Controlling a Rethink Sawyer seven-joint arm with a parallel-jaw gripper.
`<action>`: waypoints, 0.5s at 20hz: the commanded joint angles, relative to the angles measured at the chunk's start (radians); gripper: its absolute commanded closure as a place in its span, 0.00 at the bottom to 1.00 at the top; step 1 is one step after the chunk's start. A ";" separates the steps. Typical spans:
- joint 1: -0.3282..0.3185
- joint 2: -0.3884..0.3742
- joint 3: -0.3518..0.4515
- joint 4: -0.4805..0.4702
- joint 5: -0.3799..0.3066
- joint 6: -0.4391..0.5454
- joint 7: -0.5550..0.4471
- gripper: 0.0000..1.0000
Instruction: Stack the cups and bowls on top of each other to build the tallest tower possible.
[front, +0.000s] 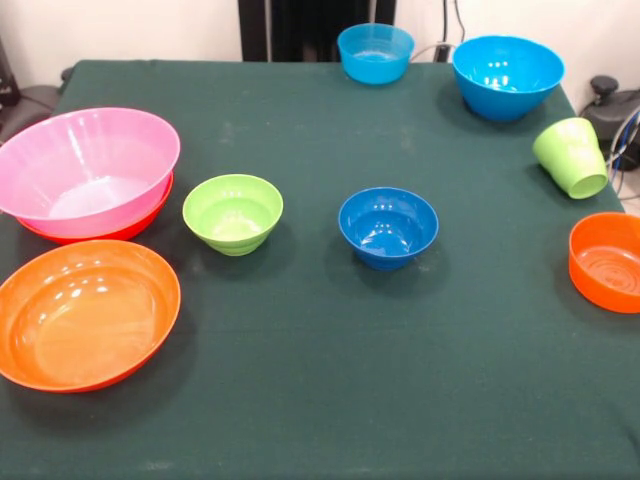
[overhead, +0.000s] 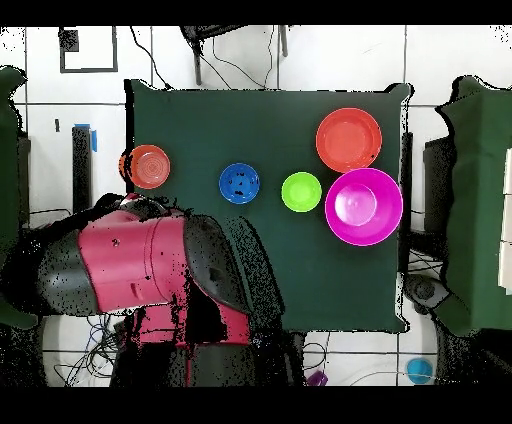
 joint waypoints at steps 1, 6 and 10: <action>-0.015 0.050 0.045 0.206 -0.041 -0.118 -0.026 0.00; -0.024 0.067 0.041 0.271 -0.070 -0.189 -0.038 0.00; -0.041 0.063 0.041 0.306 -0.079 -0.217 -0.064 0.00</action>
